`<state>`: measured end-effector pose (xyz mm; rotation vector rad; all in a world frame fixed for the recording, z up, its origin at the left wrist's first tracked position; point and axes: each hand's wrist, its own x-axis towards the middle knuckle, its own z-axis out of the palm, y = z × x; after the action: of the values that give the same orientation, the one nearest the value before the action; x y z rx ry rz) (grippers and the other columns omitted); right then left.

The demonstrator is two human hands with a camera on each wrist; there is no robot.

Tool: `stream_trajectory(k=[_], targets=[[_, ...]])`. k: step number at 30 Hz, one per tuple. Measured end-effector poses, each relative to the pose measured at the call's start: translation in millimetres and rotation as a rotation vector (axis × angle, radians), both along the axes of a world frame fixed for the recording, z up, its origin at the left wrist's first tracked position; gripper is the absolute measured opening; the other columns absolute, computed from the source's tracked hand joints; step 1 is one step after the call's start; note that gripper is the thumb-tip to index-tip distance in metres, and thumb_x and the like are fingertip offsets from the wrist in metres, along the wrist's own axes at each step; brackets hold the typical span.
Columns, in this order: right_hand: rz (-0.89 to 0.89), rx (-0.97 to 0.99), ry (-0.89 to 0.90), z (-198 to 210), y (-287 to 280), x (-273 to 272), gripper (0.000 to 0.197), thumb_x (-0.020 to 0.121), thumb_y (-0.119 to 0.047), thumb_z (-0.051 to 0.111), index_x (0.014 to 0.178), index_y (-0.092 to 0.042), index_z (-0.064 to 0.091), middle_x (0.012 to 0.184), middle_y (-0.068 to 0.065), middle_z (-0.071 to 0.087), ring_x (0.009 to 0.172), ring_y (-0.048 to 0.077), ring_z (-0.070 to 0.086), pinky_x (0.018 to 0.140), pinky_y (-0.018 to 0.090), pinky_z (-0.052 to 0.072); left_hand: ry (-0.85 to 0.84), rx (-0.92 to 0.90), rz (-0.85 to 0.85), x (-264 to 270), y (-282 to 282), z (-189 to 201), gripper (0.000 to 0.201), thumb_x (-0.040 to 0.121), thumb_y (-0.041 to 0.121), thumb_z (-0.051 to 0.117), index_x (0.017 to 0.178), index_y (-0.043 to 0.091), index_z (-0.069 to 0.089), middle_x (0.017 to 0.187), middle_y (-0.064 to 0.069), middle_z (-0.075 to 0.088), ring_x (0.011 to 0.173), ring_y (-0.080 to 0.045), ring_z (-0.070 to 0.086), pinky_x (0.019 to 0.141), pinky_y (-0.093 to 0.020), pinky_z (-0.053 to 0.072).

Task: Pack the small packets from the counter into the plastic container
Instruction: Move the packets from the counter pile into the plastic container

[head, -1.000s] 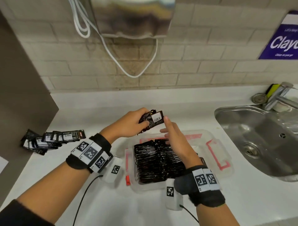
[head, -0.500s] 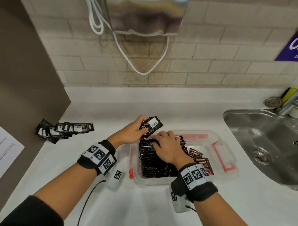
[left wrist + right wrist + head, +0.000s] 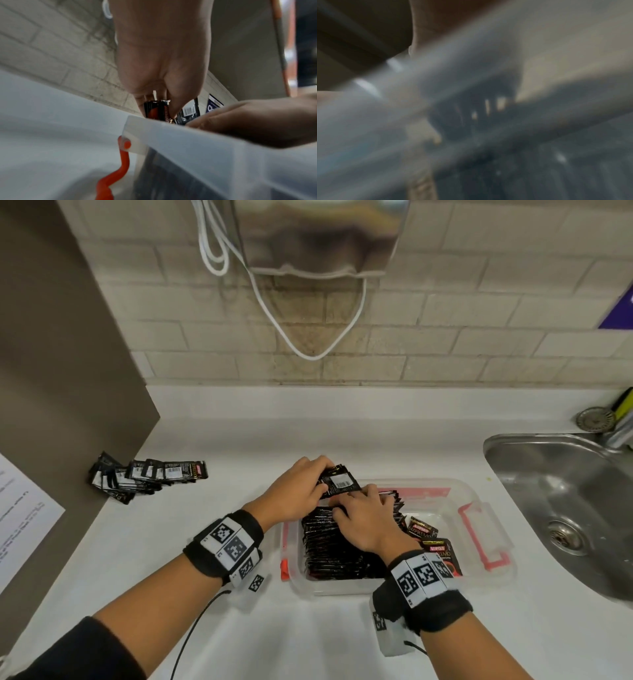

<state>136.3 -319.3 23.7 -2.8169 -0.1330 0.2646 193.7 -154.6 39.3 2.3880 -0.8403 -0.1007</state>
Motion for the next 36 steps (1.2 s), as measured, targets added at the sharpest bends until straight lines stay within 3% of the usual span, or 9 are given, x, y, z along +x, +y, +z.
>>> stream_trajectory(k=[7,12,15,18,21,24,28,32,36], targets=[[-0.103,0.291,0.0,6,-13,1,0.033,0.099,-0.027,0.042,0.114,-0.035,0.07,0.123,-0.012,0.066,0.126,0.017,0.045,0.11,0.048,0.021,-0.253,0.255,-0.058,-10,-4,-4,0.038,0.092,0.001,0.053,0.128,0.011,0.047,0.117,-0.003,0.049,0.104,-0.019,0.043,0.084,-0.029,0.041],[-0.126,0.443,0.001,7,-19,-3,0.03,0.1,-0.022,0.045,0.106,-0.028,0.074,0.117,-0.008,0.069,0.118,0.018,0.056,0.108,0.052,0.033,-0.351,0.471,-0.079,-13,-9,-5,0.055,0.081,0.0,0.057,0.133,0.012,0.045,0.124,-0.005,0.044,0.108,-0.02,0.04,0.083,-0.028,0.039],[-0.159,0.52,-0.009,5,-23,-4,0.029,0.099,-0.02,0.046,0.102,-0.027,0.075,0.11,-0.006,0.071,0.112,0.017,0.059,0.105,0.043,0.038,-0.361,0.527,-0.096,-14,-11,-11,0.078,0.082,-0.002,0.057,0.152,0.015,0.026,0.143,-0.006,0.036,0.127,-0.025,0.038,0.099,-0.032,0.037],[-0.211,0.624,-0.039,5,-26,-4,0.029,0.098,-0.017,0.047,0.093,-0.025,0.075,0.097,-0.01,0.071,0.102,0.013,0.063,0.092,0.028,0.043,-0.321,0.575,-0.134,-11,-5,-14,0.094,0.086,-0.005,0.052,0.159,0.02,-0.001,0.165,-0.005,0.01,0.151,-0.023,0.011,0.12,-0.033,0.015],[-0.24,0.675,-0.054,4,-29,-2,0.029,0.097,-0.017,0.048,0.085,-0.026,0.073,0.094,-0.011,0.07,0.098,0.01,0.063,0.09,0.026,0.043,-0.257,0.602,-0.2,-10,0,-14,0.081,0.096,0.004,0.04,0.158,0.021,-0.008,0.167,-0.004,-0.007,0.154,-0.018,-0.005,0.122,-0.031,-0.004],[-0.251,0.715,-0.05,4,-31,-1,0.028,0.096,-0.015,0.048,0.085,-0.024,0.073,0.095,-0.011,0.071,0.099,0.008,0.063,0.093,0.027,0.045,-0.163,0.585,-0.235,-7,1,-13,0.064,0.106,0.027,0.027,0.159,0.022,-0.007,0.166,-0.001,-0.013,0.153,-0.015,-0.007,0.124,-0.033,-0.007],[-0.286,0.808,-0.16,8,-37,-3,0.029,0.094,-0.007,0.049,0.084,-0.022,0.071,0.089,-0.009,0.072,0.092,0.013,0.067,0.088,0.029,0.052,-0.143,0.408,-0.216,-2,-2,-5,0.051,0.108,0.031,0.027,0.158,0.024,0.021,0.167,0.0,0.01,0.151,-0.018,0.015,0.123,-0.035,0.011],[-0.391,0.785,-0.38,14,-50,0,0.029,0.089,-0.003,0.055,0.08,-0.027,0.068,0.084,-0.002,0.071,0.087,0.021,0.066,0.079,0.034,0.055,-0.306,0.293,-0.198,-3,-6,0,0.037,0.103,0.021,0.047,0.137,0.022,0.06,0.133,-0.001,0.056,0.118,-0.02,0.047,0.097,-0.035,0.04],[-0.378,0.552,-0.348,10,-56,0,0.008,0.086,-0.017,0.072,0.088,-0.024,0.073,0.09,-0.001,0.059,0.1,0.025,0.057,0.093,0.04,0.047,-0.325,0.335,-0.197,-8,-12,0,0.033,0.102,0.02,0.047,0.131,0.021,0.063,0.113,0.0,0.057,0.102,-0.017,0.046,0.079,-0.032,0.045]])
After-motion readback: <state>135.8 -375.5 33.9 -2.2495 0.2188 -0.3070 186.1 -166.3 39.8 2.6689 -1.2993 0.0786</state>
